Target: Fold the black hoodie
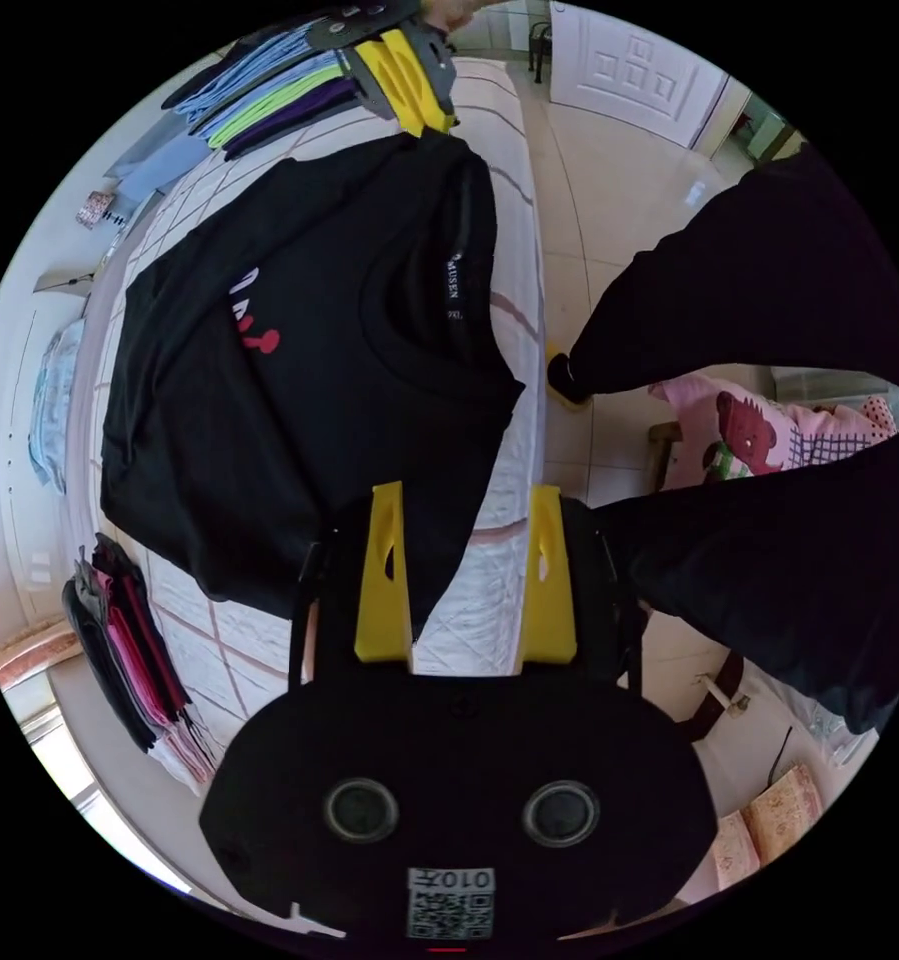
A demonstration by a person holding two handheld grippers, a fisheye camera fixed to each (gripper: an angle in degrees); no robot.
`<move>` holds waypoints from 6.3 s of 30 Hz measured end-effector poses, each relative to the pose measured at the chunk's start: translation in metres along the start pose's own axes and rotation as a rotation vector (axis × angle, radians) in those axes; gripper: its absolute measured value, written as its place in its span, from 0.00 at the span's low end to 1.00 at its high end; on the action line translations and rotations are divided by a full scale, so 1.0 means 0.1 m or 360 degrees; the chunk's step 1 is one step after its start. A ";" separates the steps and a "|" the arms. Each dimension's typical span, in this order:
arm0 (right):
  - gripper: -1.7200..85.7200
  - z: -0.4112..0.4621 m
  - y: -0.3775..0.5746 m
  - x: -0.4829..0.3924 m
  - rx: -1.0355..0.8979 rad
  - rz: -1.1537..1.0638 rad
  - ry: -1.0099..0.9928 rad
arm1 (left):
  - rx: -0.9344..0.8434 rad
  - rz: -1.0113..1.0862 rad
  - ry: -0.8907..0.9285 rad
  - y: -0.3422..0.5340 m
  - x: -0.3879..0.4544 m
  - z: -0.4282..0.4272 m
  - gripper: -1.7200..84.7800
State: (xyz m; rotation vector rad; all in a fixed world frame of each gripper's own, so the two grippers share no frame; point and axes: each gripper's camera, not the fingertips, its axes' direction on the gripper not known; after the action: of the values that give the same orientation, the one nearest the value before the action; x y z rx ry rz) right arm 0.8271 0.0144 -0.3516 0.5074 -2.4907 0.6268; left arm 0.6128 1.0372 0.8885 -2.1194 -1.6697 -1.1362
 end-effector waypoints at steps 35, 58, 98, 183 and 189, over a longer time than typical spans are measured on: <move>0.08 -0.08 0.38 0.63 0.0336 0.0871 0.0355 | -0.0017 -0.0579 0.0455 0.29 -1.17 0.33 0.04; 0.07 -0.29 2.08 -1.20 0.0227 0.0754 -0.0398 | -0.0195 -0.0234 0.0865 0.40 -0.90 -0.75 0.02; 0.10 -1.50 1.18 2.41 0.0598 0.0867 0.0050 | 0.0106 -0.0805 0.0840 0.74 -5.54 1.15 0.11; 0.08 1.33 -1.87 0.04 0.1025 0.1296 0.0411 | 0.0619 -0.1984 0.1346 2.14 -4.60 1.37 0.05; 0.08 1.43 -0.56 0.66 0.1681 0.1611 -0.0213 | 0.0532 -0.1786 0.1137 1.21 -4.79 0.35 0.04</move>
State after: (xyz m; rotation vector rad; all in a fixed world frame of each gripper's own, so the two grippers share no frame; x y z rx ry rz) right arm 0.7452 -0.1215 -0.4048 -0.4794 -2.2004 2.3625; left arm 0.7086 0.6661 0.5748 -0.3377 -2.3618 -1.4227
